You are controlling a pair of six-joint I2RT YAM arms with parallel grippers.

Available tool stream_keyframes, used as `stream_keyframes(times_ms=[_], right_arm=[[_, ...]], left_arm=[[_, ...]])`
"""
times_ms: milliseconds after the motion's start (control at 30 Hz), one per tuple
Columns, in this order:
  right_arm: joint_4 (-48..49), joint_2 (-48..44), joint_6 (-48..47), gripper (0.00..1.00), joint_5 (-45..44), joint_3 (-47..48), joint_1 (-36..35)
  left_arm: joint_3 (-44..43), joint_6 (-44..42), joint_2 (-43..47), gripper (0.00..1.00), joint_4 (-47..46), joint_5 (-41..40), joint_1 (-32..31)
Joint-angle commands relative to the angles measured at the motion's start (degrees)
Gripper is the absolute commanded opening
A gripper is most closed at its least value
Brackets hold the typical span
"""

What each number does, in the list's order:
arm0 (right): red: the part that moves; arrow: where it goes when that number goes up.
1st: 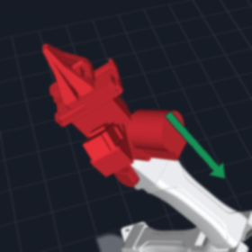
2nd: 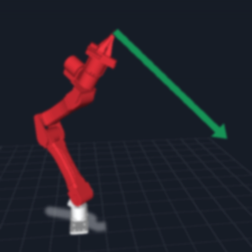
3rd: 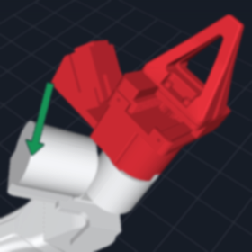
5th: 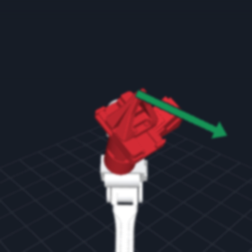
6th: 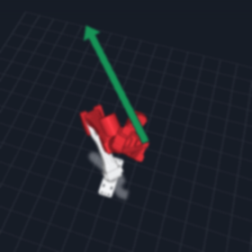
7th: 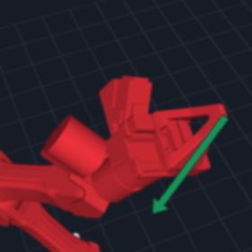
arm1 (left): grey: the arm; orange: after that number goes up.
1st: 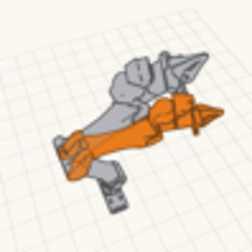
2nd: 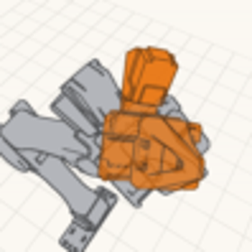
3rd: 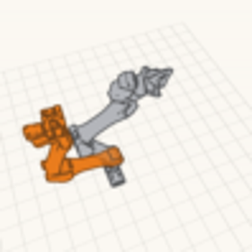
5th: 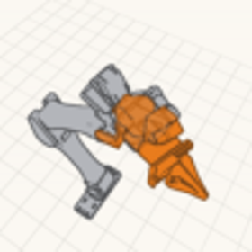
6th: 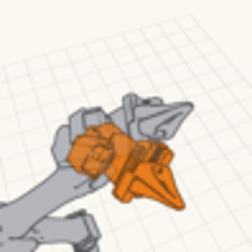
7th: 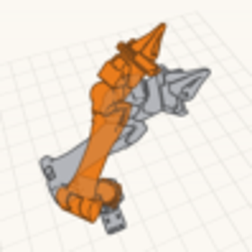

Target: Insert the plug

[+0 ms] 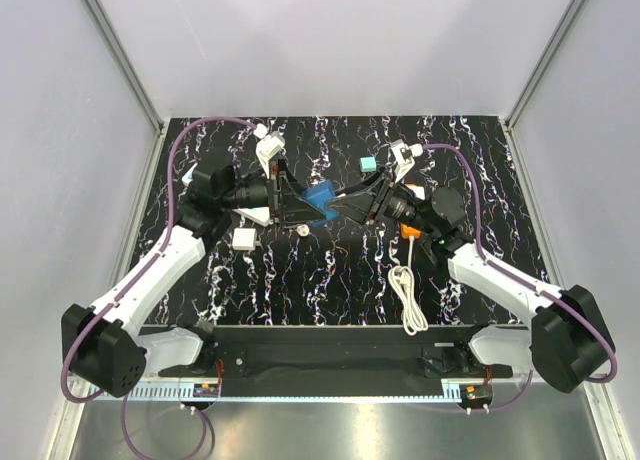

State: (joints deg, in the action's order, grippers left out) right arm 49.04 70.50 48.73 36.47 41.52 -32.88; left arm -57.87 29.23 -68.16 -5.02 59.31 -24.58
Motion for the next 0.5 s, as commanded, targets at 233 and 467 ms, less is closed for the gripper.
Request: stream_keyframes(times_ms=[233,467], right_arm=[[7.6,0.4,4.5,0.00,-4.3,-2.8,-0.3],[10.3,1.4,6.2,0.00,-3.8,-3.3,-0.4]], left_arm=[[4.9,18.6,2.2,0.71,-32.2,-0.6,0.2],[5.5,26.8,0.0,0.14,-42.4,2.4,0.2]])
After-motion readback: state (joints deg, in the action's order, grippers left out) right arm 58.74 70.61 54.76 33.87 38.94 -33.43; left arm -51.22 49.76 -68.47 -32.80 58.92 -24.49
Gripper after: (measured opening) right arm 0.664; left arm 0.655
